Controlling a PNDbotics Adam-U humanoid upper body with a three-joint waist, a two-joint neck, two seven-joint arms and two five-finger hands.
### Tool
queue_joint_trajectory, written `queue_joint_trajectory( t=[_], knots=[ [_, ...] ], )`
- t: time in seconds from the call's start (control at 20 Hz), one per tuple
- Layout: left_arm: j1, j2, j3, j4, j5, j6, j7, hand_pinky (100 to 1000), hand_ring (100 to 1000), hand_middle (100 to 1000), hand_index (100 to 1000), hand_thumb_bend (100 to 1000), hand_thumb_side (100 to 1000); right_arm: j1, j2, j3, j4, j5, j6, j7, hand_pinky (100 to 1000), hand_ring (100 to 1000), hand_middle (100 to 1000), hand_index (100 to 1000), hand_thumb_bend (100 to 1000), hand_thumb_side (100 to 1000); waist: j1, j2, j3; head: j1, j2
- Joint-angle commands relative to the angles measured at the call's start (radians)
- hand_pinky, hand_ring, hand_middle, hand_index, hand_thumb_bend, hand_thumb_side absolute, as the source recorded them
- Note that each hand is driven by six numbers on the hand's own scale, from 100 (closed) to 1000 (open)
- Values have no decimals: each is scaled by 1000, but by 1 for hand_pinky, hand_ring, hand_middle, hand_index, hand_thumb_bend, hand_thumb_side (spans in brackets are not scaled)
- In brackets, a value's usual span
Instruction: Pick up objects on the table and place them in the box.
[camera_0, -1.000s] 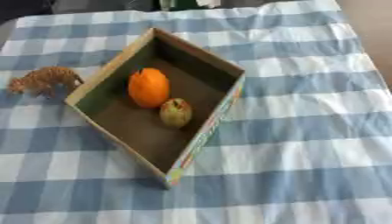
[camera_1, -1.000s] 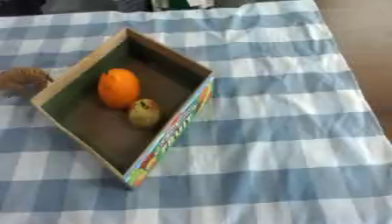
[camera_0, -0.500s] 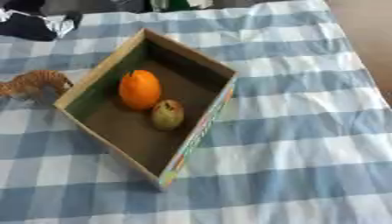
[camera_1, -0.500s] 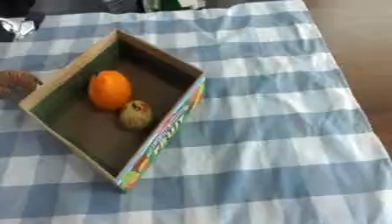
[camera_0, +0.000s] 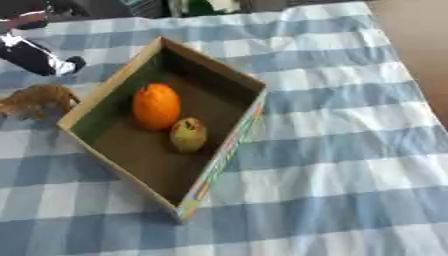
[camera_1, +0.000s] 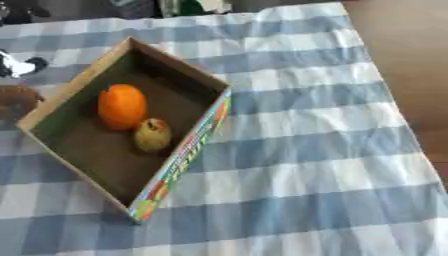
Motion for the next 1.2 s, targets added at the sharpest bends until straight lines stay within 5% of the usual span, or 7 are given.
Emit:
queue_joint_trajectory(
  t=[0.05,0.4,0.75,1.2],
  knots=[
    [-22,54,20,-16,19,-1,-85,754,875,857,963,297,293,-9,-21,-5,-19,-8,0,3,734,868,647,821,100,619,-3,-22,1,-6,-10],
    [-8,100,-8,20,-24,-30,-137,782,896,893,980,412,309,-9,-21,-5,-19,-7,4,4,734,868,644,820,100,613,-3,-20,-1,-8,-8],
    [-1,118,-5,69,-55,-49,-138,806,902,898,990,686,549,-11,-15,-4,-19,-9,15,6,734,869,636,817,100,602,-1,-18,-1,-9,-12],
    [17,114,-2,124,-100,-38,-138,812,897,879,989,667,544,-23,-2,-1,-19,-8,33,16,735,870,632,816,100,598,-3,-15,-4,-1,-16]
  ],
)
